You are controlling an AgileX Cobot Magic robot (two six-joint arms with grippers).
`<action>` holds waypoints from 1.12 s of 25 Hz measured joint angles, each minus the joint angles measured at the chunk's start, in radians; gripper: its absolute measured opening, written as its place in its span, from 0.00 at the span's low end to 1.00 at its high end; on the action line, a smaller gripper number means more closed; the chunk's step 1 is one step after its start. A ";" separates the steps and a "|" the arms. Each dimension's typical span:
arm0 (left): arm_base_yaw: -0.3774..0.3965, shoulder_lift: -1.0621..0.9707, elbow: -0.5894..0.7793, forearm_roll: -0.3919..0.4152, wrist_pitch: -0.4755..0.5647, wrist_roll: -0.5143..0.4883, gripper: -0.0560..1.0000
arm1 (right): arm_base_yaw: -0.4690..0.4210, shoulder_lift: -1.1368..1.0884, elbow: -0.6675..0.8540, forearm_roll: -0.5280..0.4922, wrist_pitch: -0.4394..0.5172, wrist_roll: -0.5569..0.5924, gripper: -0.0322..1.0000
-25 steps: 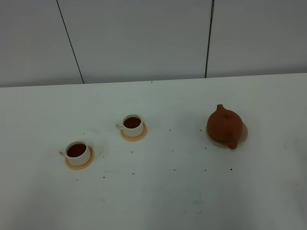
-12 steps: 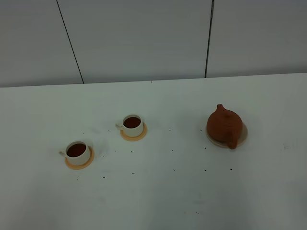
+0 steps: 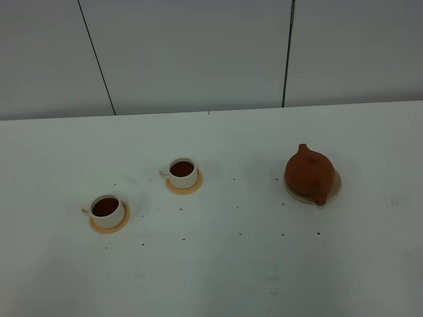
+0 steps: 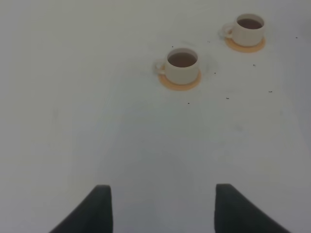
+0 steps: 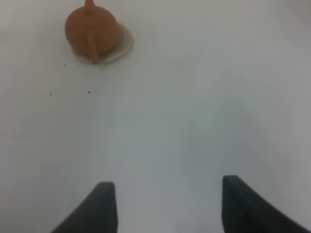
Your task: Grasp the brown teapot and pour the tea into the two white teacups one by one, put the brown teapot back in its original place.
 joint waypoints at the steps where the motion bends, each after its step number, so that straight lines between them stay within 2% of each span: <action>1: 0.000 0.000 0.000 0.000 0.000 0.000 0.56 | 0.000 -0.002 0.000 -0.008 0.000 0.006 0.48; 28: 0.000 0.000 0.000 0.000 0.000 -0.001 0.56 | 0.000 -0.003 0.005 -0.034 -0.002 0.037 0.47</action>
